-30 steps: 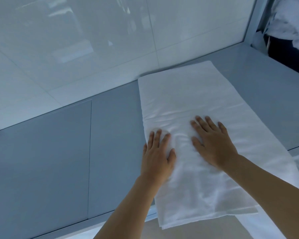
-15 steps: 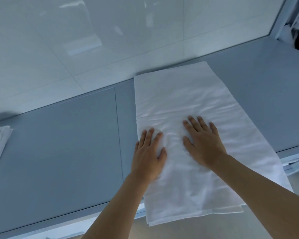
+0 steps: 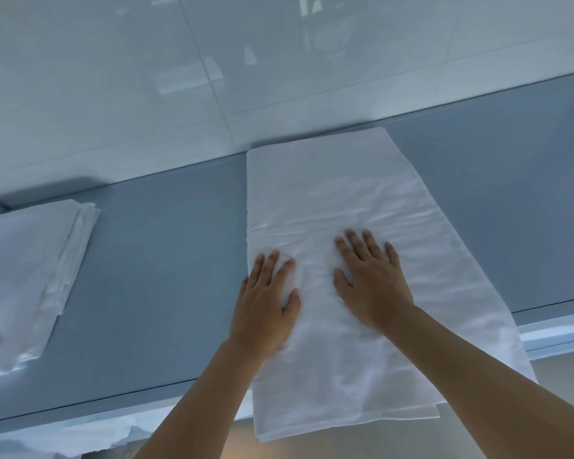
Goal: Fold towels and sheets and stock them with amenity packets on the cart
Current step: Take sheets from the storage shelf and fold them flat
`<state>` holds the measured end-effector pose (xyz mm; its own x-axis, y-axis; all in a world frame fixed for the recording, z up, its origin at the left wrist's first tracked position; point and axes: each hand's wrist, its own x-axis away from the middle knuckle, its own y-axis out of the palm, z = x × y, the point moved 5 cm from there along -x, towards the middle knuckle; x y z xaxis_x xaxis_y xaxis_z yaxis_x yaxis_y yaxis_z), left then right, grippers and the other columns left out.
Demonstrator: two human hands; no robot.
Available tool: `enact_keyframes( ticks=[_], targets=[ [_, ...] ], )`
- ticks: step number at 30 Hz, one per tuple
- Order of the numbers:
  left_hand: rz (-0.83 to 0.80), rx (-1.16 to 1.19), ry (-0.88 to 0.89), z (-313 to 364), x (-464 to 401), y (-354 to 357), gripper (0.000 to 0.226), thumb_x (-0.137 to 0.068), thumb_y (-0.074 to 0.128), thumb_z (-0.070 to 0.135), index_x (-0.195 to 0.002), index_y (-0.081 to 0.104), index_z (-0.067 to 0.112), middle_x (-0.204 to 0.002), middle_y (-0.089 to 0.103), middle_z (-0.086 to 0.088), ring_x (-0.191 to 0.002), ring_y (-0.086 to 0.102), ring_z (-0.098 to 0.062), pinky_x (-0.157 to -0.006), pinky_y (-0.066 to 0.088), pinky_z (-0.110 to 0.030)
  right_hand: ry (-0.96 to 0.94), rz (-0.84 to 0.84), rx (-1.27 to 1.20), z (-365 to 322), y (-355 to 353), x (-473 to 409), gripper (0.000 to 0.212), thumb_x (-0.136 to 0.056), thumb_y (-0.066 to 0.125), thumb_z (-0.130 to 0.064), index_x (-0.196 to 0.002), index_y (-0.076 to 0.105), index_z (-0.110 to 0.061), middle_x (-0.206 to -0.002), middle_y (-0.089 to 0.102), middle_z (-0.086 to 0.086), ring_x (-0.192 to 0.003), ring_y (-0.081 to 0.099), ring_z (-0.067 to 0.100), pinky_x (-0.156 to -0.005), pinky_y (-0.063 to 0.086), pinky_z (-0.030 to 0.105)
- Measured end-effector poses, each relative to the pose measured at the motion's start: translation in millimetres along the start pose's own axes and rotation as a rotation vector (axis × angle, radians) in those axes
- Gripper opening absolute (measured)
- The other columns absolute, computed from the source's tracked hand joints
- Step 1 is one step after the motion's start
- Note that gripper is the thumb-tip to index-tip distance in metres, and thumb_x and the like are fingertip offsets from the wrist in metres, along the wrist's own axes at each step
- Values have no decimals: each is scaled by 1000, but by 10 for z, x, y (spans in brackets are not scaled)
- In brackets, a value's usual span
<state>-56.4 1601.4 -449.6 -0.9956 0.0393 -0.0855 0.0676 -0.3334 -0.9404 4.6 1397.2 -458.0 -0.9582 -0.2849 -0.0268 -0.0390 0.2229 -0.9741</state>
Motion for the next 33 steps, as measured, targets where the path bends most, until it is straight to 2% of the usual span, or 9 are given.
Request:
enact_keyframes(
  ticks=[8, 10, 12, 14, 17, 19, 21, 24, 33],
  targets=[
    [-35, -68, -17, -610, 317, -305, 58, -101, 45, 44, -157, 33, 34, -170, 16, 7, -157, 10, -17, -122, 23, -41, 1, -19, -13, -740, 171, 91, 69, -99, 19, -55, -163, 11, -30, -172, 3, -6, -158, -1, 20, -127, 5, 49],
    [-53, -114, -42, -625, 313, -367, 55, -100, 43, 47, -153, 38, 34, -166, 26, 6, -155, 20, -20, -119, 26, -45, 4, -29, -25, -788, 165, 145, 69, -99, 22, -55, -163, 12, -30, -172, 4, -6, -158, 1, 20, -126, 7, 49],
    [-28, -131, -52, -598, 189, -476, 54, -98, 38, 50, -147, 47, 30, -156, 44, 3, -143, 37, -24, -115, 31, -47, -10, -18, -31, -752, 104, 133, 69, -99, 26, -55, -162, 19, -29, -171, 14, -6, -157, 12, 21, -124, 16, 48],
    [10, -148, 12, -545, -88, -540, 54, -100, 39, 47, -146, 50, 23, -147, 52, -1, -135, 45, -27, -112, 34, -46, -50, 14, -31, -617, 12, -35, 68, -99, 35, -52, -161, 27, -25, -169, 23, -3, -154, 24, 22, -118, 26, 47],
    [-61, -188, 101, -482, -574, -436, 56, -104, 43, 43, -154, 39, 19, -161, 36, -6, -148, 32, -30, -118, 28, -47, -90, -10, -13, -281, -66, -391, 67, -103, 39, -48, -162, 21, -25, -171, 13, -5, -157, 13, 21, -122, 19, 49],
    [-134, -222, 70, -530, -792, -279, 61, -106, 36, 48, -160, 25, 23, -169, 19, -4, -155, 18, -27, -123, 19, -47, -107, -69, 12, -75, -59, -604, 67, -104, 35, -52, -163, 14, -28, -172, 6, -7, -158, 4, 19, -126, 11, 47],
    [-121, -225, 32, -604, -849, -155, 66, -105, 32, 53, -163, 16, 25, -171, 10, -2, -157, 10, -25, -125, 13, -46, -105, -95, 11, 65, -35, -729, 68, -104, 33, -55, -164, 12, -32, -172, 4, -9, -158, 2, 16, -127, 7, 44],
    [-57, -206, 12, -652, -834, -94, 70, -103, 31, 55, -163, 15, 24, -171, 8, 0, -158, 7, -22, -126, 9, -46, -103, -75, 6, 157, 8, -784, 70, -102, 29, -61, -164, 9, -34, -171, 3, -12, -158, 0, 12, -127, 4, 41],
    [-83, -203, -21, -602, -630, -90, 71, -103, 26, 56, -164, 10, 23, -172, 4, 3, -158, 2, -19, -127, 5, -44, -133, -77, 16, 128, 17, -606, 72, -101, 22, -62, -164, 7, -32, -171, 1, -12, -158, -1, 12, -127, 3, 40]
  ],
)
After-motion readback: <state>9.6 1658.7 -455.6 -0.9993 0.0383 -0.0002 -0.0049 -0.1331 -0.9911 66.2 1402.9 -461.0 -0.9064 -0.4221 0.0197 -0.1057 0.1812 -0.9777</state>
